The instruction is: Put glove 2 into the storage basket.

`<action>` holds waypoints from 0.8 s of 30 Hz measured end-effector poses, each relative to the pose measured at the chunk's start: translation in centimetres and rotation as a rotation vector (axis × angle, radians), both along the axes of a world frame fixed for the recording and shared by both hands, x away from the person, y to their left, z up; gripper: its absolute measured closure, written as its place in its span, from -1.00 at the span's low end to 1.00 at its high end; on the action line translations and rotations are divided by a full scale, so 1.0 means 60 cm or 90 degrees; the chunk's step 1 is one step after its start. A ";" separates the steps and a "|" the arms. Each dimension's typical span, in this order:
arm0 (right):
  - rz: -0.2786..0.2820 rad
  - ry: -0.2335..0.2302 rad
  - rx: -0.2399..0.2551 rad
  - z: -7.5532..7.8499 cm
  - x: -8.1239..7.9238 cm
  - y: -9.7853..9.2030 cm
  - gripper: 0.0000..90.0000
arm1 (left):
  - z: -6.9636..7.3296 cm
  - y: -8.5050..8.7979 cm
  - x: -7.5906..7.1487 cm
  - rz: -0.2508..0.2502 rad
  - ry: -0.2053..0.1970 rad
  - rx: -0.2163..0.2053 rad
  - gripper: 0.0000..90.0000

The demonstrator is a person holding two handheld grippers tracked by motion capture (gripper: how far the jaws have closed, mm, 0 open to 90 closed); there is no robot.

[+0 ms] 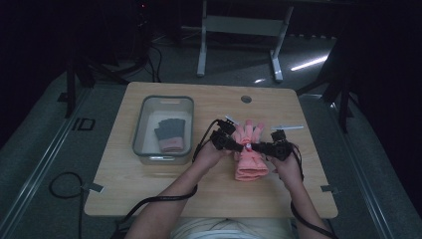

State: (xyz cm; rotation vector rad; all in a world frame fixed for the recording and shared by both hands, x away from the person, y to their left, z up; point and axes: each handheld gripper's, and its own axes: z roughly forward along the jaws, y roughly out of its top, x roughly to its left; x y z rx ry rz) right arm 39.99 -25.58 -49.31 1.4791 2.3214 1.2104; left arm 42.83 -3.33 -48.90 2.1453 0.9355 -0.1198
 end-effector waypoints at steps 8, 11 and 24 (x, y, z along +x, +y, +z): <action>0.009 -0.036 0.003 0.041 0.000 0.008 0.55 | 0.048 0.014 -0.006 0.013 -0.037 0.003 0.75; 0.020 -0.053 0.004 0.064 0.003 0.026 0.55 | 0.063 0.027 -0.006 0.017 -0.045 0.008 0.75; 0.055 -0.079 0.011 0.104 0.024 0.104 0.55 | 0.111 0.114 -0.005 0.059 -0.064 0.011 0.75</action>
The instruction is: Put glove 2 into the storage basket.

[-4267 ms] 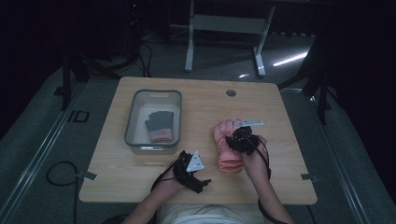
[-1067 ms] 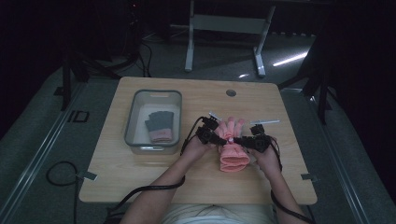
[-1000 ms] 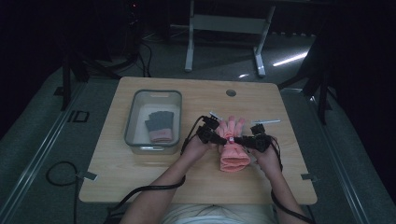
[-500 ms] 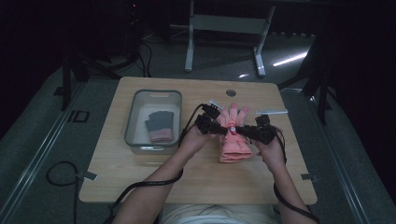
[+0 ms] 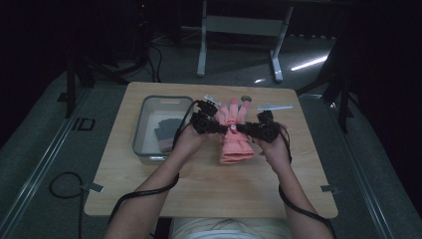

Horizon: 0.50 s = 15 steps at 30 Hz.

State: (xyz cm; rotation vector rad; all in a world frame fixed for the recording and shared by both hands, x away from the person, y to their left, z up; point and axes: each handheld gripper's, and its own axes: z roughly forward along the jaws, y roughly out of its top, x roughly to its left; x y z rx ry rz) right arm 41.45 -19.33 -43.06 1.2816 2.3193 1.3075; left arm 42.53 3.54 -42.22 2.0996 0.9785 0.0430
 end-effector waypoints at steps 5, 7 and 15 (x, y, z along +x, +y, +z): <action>0.019 -0.003 0.001 0.015 0.012 0.037 0.56 | 0.014 0.038 -0.001 0.023 -0.002 0.003 0.75; 0.024 -0.003 0.000 0.017 0.015 0.045 0.56 | 0.014 0.038 -0.001 0.023 -0.002 0.003 0.75; 0.055 0.003 0.003 0.028 0.035 0.120 0.56 | 0.028 0.123 -0.001 0.065 0.006 0.005 0.75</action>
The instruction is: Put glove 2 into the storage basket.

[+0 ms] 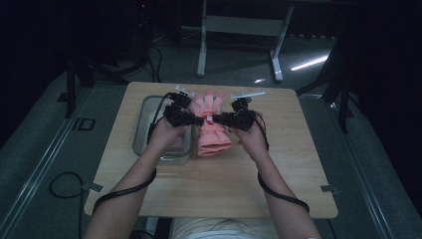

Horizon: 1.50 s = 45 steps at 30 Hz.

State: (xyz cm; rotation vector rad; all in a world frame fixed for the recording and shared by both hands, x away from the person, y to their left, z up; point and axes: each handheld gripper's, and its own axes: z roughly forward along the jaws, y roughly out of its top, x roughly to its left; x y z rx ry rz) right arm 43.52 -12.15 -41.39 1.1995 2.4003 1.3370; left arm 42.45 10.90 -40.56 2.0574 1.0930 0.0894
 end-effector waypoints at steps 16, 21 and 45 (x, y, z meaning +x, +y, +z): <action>0.091 0.000 -0.016 0.037 0.048 0.162 0.56 | 0.030 0.143 -0.013 0.106 -0.026 0.013 0.75; 0.107 0.010 -0.030 0.032 0.068 0.204 0.56 | 0.018 0.176 0.000 0.118 -0.013 0.012 0.75; 0.102 0.128 -0.082 -0.103 0.103 0.230 0.53 | -0.128 0.196 0.037 0.120 0.109 -0.017 0.74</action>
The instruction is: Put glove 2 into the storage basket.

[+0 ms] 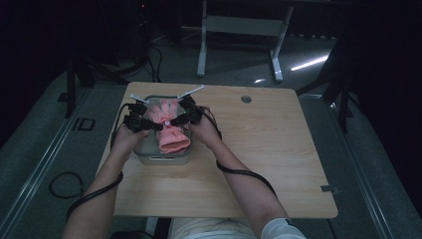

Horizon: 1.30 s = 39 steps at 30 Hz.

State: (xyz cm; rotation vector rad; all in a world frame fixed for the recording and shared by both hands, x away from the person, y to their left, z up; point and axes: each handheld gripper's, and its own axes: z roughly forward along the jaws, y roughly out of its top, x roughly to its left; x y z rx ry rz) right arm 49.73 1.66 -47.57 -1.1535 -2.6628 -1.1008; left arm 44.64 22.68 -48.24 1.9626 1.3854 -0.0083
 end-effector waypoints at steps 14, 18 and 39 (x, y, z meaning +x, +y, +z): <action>-0.004 0.020 -0.037 -0.018 0.024 0.009 0.35 | -0.019 0.005 0.011 0.047 0.024 0.024 0.49; -0.003 0.012 -0.049 -0.016 0.030 0.013 0.30 | -0.016 0.002 0.010 0.055 0.012 0.046 0.42; -0.013 -0.006 -0.008 -0.008 0.034 0.006 0.10 | -0.001 0.001 0.006 0.063 -0.016 0.085 0.29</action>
